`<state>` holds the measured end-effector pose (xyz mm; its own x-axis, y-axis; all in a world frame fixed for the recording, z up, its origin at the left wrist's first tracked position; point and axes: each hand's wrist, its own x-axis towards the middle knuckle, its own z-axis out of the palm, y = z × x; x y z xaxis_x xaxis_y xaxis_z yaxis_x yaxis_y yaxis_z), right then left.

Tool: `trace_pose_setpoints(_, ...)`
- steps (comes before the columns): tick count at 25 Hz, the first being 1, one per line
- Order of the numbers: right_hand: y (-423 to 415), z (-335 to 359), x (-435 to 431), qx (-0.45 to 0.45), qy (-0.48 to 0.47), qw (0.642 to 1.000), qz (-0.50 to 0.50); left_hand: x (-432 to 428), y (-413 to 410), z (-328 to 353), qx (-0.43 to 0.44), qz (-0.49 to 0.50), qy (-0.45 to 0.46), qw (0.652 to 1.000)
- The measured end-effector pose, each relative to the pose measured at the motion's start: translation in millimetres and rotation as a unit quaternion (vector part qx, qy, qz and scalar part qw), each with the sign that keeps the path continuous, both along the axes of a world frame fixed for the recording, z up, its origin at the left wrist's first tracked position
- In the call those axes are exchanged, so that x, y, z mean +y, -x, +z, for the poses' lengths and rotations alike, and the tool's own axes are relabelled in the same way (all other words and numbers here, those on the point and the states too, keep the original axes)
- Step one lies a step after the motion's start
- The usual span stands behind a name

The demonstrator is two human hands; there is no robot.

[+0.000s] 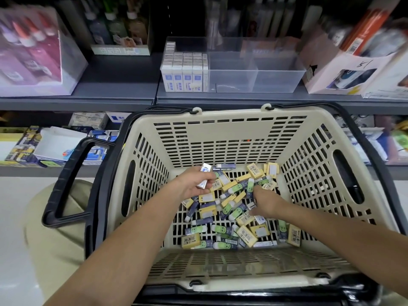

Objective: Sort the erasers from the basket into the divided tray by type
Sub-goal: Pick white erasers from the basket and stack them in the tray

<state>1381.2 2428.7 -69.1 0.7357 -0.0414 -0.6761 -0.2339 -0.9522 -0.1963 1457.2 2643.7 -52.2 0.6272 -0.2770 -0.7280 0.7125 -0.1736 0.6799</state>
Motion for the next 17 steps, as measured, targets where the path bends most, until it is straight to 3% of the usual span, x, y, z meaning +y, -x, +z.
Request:
trace_pose_setpoints(6, -8.1, -1.7, -1.8, 0.014, -0.024, 1.0, -0.013, -10.6, 16.4, -1.7, 0.027, -0.094, -0.013, 0.995)
trace_pose_setpoints(9, -16.1, 10.1, -2.0, 0.027, -0.105, 0.991, -0.074, -15.8, 24.2, -4.7, 0.037, -0.125, -0.014, 0.991)
trace_pose_setpoints(12, -24.1, 28.3, 4.0, 0.052, -0.293, 0.927, -0.228, -22.7, 28.8, -3.8, 0.053, -0.138, 0.016, 0.989)
trace_pose_setpoints(15, -27.5, 36.2, 7.2, 0.076, -0.416, 0.861, -0.282, -25.2, 30.3, 1.0, 0.081, -0.126, 0.078, 0.986)
trace_pose_setpoints(17, -29.1, 39.9, -0.4, 0.084, -0.392, 0.883, -0.243, -23.9, 30.4, 0.9, 0.076, -0.137, 0.079, 0.985)
